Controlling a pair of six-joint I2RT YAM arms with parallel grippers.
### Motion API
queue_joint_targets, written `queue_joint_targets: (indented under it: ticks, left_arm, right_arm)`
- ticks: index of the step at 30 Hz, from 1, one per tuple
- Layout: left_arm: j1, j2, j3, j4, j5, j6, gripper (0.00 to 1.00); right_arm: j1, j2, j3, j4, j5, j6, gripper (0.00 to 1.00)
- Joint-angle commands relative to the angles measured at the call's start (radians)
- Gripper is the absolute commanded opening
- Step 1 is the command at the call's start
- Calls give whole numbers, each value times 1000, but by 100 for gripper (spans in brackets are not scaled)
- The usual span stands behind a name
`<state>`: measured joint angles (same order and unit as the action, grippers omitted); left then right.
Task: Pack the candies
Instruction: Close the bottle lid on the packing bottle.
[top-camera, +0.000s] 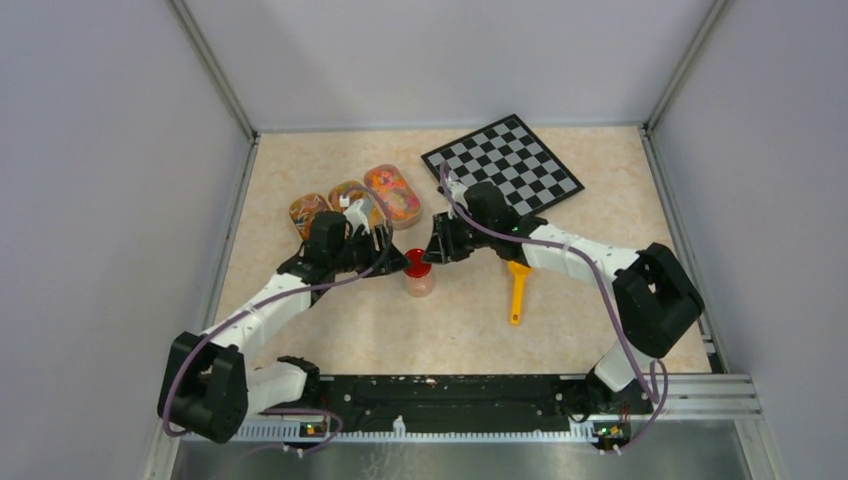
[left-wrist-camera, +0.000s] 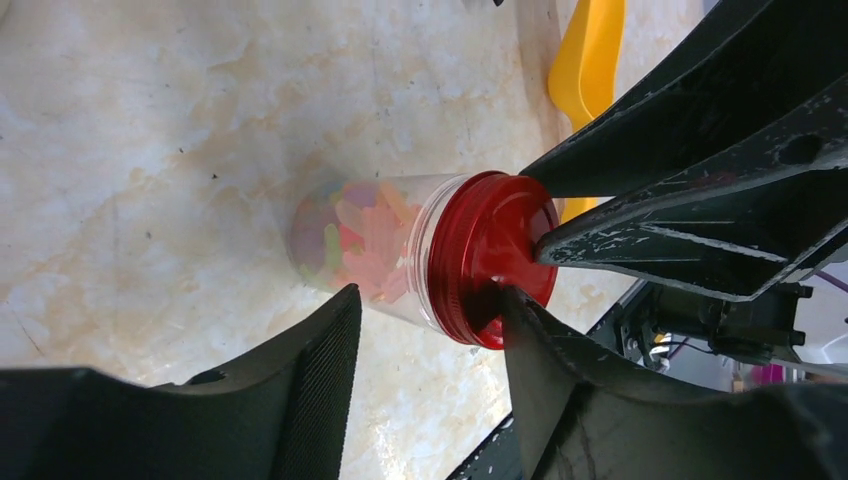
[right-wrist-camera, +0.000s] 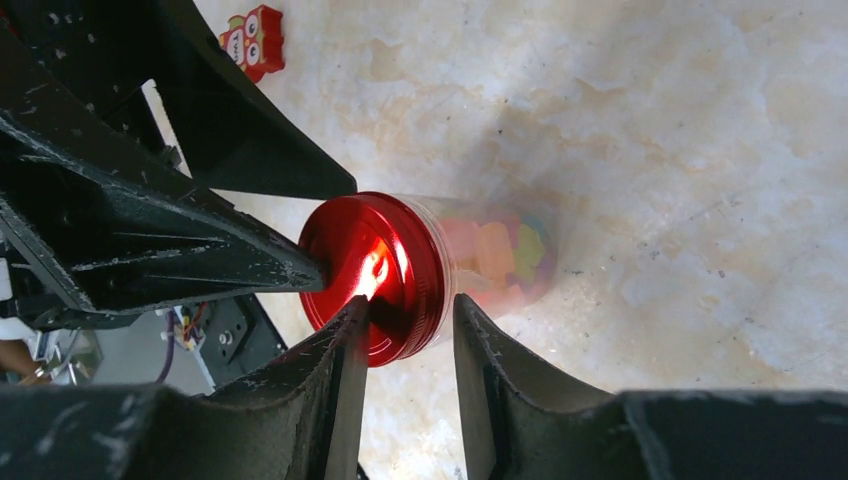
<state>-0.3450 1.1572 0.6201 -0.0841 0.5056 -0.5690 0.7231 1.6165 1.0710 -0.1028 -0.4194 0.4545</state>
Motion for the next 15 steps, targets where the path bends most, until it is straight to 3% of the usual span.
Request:
queue_joint_targets:
  ticks: [1, 5, 10, 11, 13, 15]
  left_arm:
    - [1, 51, 20, -35, -56, 28, 53]
    - [0, 68, -27, -35, -62, -3, 42]
    - [0, 74, 34, -112, -58, 0, 40]
    - [1, 65, 61, -137, -61, 9, 44]
    - [0, 45, 136, -207, -90, 38, 63]
    - [1, 39, 234, -285, -128, 83, 73]
  right_arm:
    - [-8, 32, 3, 27, -3, -3, 33]
    - [-15, 35, -43, 47, -7, 13, 29]
    - [-34, 8, -41, 50, -23, 16, 29]
    - [-38, -4, -33, 50, -31, 12, 31]
    - [-49, -35, -17, 56, -38, -8, 39]
    - [-56, -85, -15, 73, -33, -50, 48]
